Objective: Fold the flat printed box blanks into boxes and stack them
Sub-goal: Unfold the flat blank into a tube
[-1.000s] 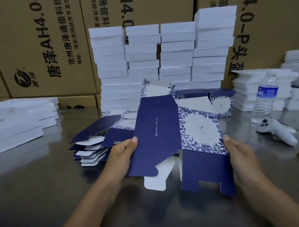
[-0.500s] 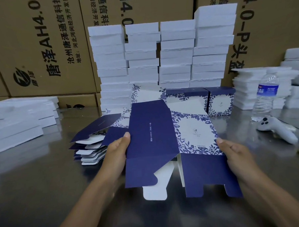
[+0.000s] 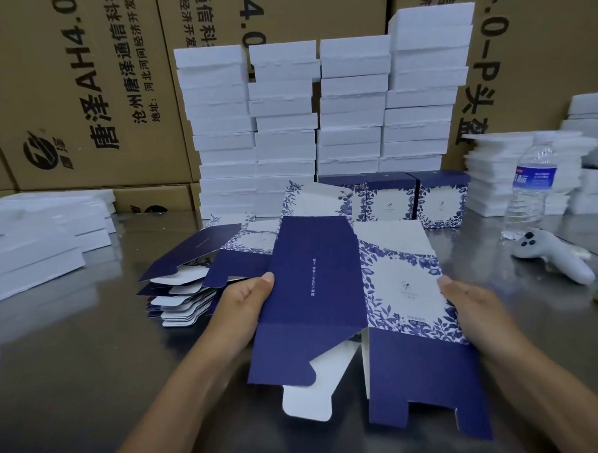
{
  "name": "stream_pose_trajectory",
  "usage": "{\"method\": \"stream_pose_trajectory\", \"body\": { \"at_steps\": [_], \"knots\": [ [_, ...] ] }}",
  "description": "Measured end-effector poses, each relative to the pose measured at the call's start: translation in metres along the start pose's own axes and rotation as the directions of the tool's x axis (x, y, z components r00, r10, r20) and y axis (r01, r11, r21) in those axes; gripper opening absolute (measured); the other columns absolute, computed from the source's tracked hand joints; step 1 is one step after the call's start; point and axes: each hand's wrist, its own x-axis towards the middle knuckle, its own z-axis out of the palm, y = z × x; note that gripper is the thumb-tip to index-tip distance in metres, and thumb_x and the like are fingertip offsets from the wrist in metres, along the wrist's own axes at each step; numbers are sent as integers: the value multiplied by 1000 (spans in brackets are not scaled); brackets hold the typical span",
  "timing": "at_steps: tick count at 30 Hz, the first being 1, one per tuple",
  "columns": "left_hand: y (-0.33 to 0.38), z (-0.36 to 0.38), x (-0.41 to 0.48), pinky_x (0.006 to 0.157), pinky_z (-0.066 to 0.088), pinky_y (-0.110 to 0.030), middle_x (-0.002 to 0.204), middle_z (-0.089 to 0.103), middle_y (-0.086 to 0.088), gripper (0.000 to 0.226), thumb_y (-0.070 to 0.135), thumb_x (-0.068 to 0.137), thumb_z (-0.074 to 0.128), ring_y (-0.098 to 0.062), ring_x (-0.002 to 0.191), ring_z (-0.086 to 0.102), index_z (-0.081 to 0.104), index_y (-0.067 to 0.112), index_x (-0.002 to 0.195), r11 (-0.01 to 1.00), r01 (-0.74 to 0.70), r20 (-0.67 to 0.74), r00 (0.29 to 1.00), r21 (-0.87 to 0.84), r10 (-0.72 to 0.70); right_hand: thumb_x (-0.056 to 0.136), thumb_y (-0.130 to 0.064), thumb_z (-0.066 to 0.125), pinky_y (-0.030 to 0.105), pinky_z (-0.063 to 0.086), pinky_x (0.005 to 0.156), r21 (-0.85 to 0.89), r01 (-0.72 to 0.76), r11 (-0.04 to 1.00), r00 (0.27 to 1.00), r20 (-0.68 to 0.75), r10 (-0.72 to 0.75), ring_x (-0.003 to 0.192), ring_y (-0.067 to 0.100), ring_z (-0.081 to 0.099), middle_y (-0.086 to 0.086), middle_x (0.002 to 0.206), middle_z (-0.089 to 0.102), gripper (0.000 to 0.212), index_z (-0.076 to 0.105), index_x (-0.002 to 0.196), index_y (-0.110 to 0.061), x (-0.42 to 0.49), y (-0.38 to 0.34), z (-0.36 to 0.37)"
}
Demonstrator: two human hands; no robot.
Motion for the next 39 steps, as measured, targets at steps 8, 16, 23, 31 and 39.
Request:
{"method": "stream_pose_trajectory", "body": {
  "at_steps": [8,16,23,31,39],
  "knots": [
    [3,1,1,71,54,-31,79,75,-3,36,30,97,50,-16,72,70,78,23,75,998,-12,-44,999,-61,9,97,-21,50,24,46,60,-109,23,994,1000,8,-22,73,19,61,24,99,66,39,62,91,16,2,3,-2],
    [1,-4,0,72,50,-34,85,73,-13,36,26,98,48,-23,73,67,75,12,81,999,-44,19,999,-15,45,97,-21,48,10,40,38,35,-78,996,997,12,78,44,6,62,-7,51,67,30,66,73,-13,-4,-4,-1],
    [0,-4,0,81,52,-40,94,73,-16,30,26,96,51,-26,82,68,76,12,89,999,-5,43,999,-44,7,98,-18,43,29,31,67,-57,-66,996,998,7,66,73,33,58,40,110,51,40,49,104,21,-5,-3,1],
    [4,-1,1,68,55,-33,79,75,-3,35,36,96,51,-18,69,70,78,25,77,997,21,-72,997,-80,-27,100,-22,43,34,36,73,-123,-51,991,996,62,59,79,57,57,42,110,48,45,47,102,22,-7,-3,6],
    [3,-2,0,68,54,-32,78,74,-4,40,31,99,45,-16,67,70,77,23,76,999,35,-43,998,-22,-36,97,-25,48,12,31,34,-19,-123,992,992,7,123,35,12,46,-5,43,52,38,60,69,-3,1,-2,0]
  ]
}}
